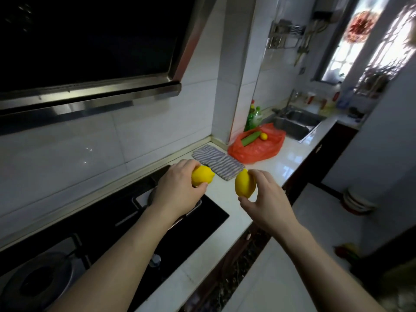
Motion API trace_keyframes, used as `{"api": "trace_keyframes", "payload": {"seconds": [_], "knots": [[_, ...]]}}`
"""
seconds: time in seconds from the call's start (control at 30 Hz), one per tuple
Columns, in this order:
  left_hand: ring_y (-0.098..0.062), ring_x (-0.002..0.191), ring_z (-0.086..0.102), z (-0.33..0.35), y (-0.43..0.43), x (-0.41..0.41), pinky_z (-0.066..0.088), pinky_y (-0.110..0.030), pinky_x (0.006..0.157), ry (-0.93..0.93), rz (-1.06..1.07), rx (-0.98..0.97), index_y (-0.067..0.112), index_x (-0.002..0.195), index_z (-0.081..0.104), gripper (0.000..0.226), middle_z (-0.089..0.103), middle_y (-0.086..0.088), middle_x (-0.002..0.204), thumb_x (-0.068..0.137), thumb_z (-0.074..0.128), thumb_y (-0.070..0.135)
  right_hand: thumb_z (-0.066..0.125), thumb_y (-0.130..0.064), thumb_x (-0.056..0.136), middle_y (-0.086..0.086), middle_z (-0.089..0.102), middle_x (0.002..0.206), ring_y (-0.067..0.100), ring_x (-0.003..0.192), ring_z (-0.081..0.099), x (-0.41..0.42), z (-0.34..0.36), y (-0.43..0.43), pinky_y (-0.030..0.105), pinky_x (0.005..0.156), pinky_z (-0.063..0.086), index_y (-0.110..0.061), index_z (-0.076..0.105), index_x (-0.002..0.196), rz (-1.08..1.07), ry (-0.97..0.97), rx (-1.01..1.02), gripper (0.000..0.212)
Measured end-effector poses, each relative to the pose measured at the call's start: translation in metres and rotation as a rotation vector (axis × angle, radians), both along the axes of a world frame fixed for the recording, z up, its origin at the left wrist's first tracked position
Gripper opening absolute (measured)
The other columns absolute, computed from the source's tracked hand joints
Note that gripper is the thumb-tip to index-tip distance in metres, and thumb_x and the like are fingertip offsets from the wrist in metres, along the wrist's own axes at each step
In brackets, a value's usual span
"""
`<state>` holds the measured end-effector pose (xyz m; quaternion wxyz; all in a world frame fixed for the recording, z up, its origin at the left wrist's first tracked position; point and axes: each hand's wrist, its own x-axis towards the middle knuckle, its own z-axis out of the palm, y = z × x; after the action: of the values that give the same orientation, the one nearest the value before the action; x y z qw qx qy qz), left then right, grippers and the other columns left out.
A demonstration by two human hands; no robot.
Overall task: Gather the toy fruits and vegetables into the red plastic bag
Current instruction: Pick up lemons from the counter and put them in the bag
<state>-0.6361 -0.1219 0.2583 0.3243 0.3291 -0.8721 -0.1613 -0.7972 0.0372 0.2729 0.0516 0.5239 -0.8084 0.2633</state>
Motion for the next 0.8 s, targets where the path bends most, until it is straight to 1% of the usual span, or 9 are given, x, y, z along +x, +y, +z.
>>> {"api": "trace_keyframes", "payload": {"seconds": [0.17, 0.3, 0.47, 0.53, 0.63, 0.8], "knots": [[-0.022, 0.091, 0.056, -0.002, -0.009, -0.057, 0.049, -0.036, 0.072, -0.018, -0.043, -0.009, 0.027, 0.108, 0.057, 0.038, 0.061, 0.005, 0.103, 0.074, 0.071, 0.038, 0.072, -0.027, 0.074, -0.001, 0.049, 0.130, 0.021, 0.111, 0.050, -0.054, -0.004, -0.004, 0.023, 0.084, 0.035, -0.017, 0.045, 0.132, -0.047, -0.029, -0.009, 0.064], [-0.021, 0.094, 0.057, -0.005, -0.010, -0.112, 0.052, -0.038, 0.073, -0.028, -0.044, -0.001, 0.028, 0.109, 0.057, 0.039, 0.060, 0.006, 0.105, 0.074, 0.071, 0.038, 0.072, -0.027, 0.074, -0.001, 0.048, 0.130, 0.021, 0.110, 0.050, -0.110, -0.005, -0.006, 0.023, 0.083, 0.034, -0.017, 0.045, 0.133, -0.046, -0.041, -0.031, 0.065], [-0.019, 0.095, 0.056, -0.001, 0.000, -0.199, 0.050, -0.034, 0.074, -0.042, -0.040, -0.006, 0.032, 0.109, 0.057, 0.038, 0.060, 0.008, 0.106, 0.074, 0.070, 0.041, 0.073, -0.028, 0.074, -0.002, 0.049, 0.131, 0.021, 0.111, 0.051, -0.192, -0.007, 0.002, 0.029, 0.088, 0.042, -0.018, 0.045, 0.133, -0.049, -0.079, -0.074, 0.066], [-0.017, 0.095, 0.056, 0.002, 0.005, -0.236, 0.048, -0.033, 0.073, -0.049, -0.032, -0.009, 0.033, 0.109, 0.058, 0.038, 0.060, 0.009, 0.105, 0.073, 0.069, 0.043, 0.074, -0.027, 0.074, -0.002, 0.049, 0.130, 0.021, 0.111, 0.052, -0.228, -0.005, 0.007, 0.027, 0.088, 0.040, -0.018, 0.046, 0.133, -0.047, -0.081, -0.086, 0.066], [-0.017, 0.093, 0.055, 0.005, 0.012, -0.284, 0.049, -0.034, 0.072, -0.052, -0.018, -0.011, 0.035, 0.108, 0.056, 0.039, 0.060, 0.010, 0.102, 0.073, 0.067, 0.047, 0.074, -0.028, 0.074, -0.002, 0.049, 0.131, 0.019, 0.112, 0.051, -0.277, -0.001, 0.013, 0.024, 0.088, 0.038, -0.018, 0.046, 0.134, -0.030, -0.069, -0.085, 0.067], [-0.017, 0.096, 0.056, 0.008, 0.016, -0.342, 0.050, -0.037, 0.075, -0.058, 0.006, -0.017, 0.033, 0.112, 0.058, 0.041, 0.060, 0.008, 0.106, 0.076, 0.069, 0.047, 0.073, -0.030, 0.076, -0.005, 0.047, 0.131, 0.017, 0.112, 0.050, -0.339, 0.004, 0.013, 0.024, 0.086, 0.038, -0.020, 0.044, 0.135, -0.011, -0.067, -0.080, 0.067]]}}
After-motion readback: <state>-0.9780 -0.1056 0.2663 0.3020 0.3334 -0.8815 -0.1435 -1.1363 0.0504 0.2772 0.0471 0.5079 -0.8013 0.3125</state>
